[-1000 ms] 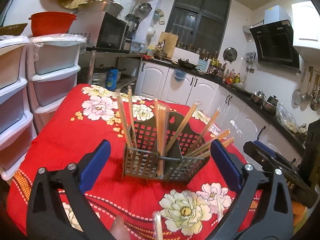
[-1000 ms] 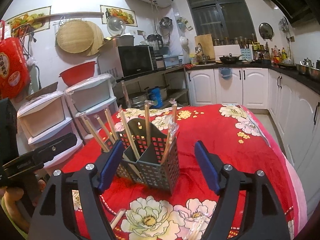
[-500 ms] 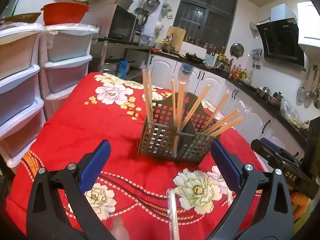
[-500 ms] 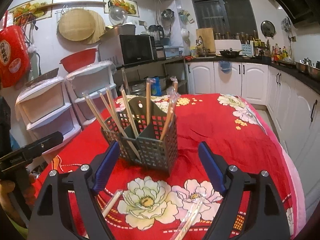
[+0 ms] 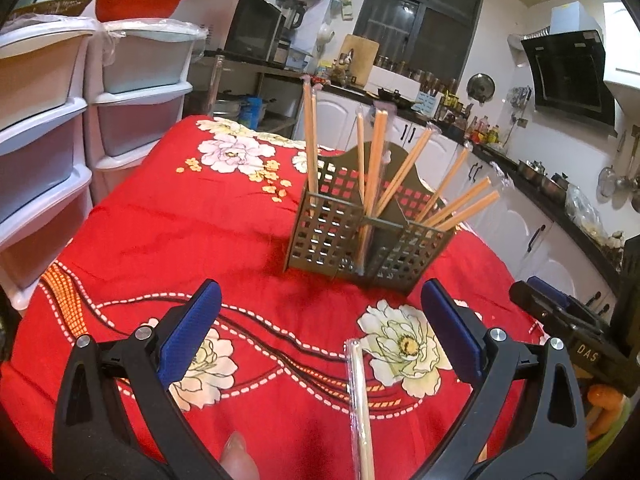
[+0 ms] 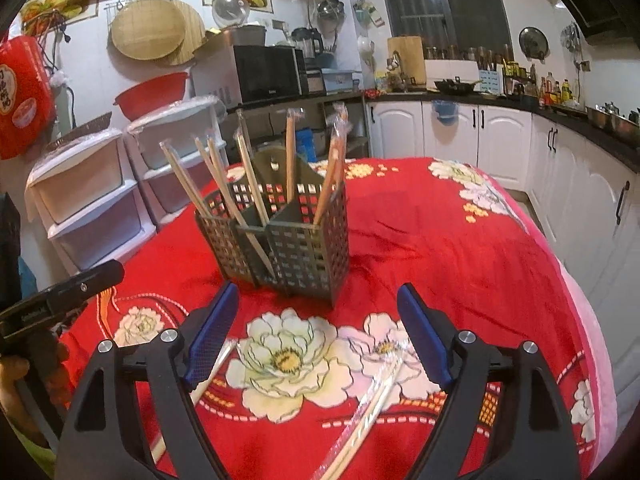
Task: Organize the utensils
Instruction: 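Withdraw both open tools from the caddy down toward the remaining wrapped chopsticks, then close the left tool on a wrapped chopstick pair while the right tool grasps another pair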
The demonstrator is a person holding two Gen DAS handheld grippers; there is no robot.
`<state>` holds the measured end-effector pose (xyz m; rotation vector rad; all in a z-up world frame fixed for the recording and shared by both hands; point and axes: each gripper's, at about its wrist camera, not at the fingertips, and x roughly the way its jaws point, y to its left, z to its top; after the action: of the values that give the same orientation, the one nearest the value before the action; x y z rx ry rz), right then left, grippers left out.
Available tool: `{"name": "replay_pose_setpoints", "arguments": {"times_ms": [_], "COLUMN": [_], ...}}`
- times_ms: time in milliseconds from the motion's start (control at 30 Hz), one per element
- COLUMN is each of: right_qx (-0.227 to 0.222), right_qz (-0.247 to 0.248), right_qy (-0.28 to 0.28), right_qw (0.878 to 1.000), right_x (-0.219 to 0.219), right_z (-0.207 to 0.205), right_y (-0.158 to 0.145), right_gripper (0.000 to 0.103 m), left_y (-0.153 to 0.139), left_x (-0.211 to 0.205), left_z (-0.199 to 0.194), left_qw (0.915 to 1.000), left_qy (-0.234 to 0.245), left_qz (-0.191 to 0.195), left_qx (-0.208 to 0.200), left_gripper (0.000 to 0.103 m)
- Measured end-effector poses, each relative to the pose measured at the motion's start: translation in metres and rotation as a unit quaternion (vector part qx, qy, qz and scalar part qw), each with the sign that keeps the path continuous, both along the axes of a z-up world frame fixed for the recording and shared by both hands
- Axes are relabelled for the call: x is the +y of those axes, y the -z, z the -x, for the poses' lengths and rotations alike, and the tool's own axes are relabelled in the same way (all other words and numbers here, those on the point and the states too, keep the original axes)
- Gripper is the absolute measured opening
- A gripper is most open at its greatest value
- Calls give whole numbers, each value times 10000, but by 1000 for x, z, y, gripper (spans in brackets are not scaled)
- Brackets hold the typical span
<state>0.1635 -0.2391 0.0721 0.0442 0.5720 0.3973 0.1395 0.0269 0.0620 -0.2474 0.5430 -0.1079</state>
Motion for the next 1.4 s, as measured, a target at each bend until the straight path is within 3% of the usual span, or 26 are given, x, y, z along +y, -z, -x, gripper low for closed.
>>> {"name": "replay_pose_setpoints", "arguments": {"times_ms": [467, 1067, 1133, 1233, 1400], "right_qx": [245, 1010, 1108, 1273, 1488], "right_qz": [210, 425, 438, 432, 447], "right_qy": [65, 305, 357, 418, 505], "right_qw": [9995, 9935, 9922, 9900, 9866], "right_x": [-8, -17, -18, -20, -20], "right_z": [9, -17, -21, -28, -43], "right_y": [22, 68, 73, 80, 88], "right_gripper": [79, 78, 78, 69, 63], "left_y": [26, 68, 71, 76, 85], "left_x": [-20, -48, -51, -55, -56], "left_z": [-5, -22, -25, -29, -42], "left_qw": [9991, 9935, 9927, 9908, 9865], "left_qy": [228, 659, 723, 876, 1015], "left_qz": [-131, -306, -291, -259, -94], "left_qx": [336, 879, 918, 1001, 1285], "left_gripper": [91, 91, 88, 76, 55]}}
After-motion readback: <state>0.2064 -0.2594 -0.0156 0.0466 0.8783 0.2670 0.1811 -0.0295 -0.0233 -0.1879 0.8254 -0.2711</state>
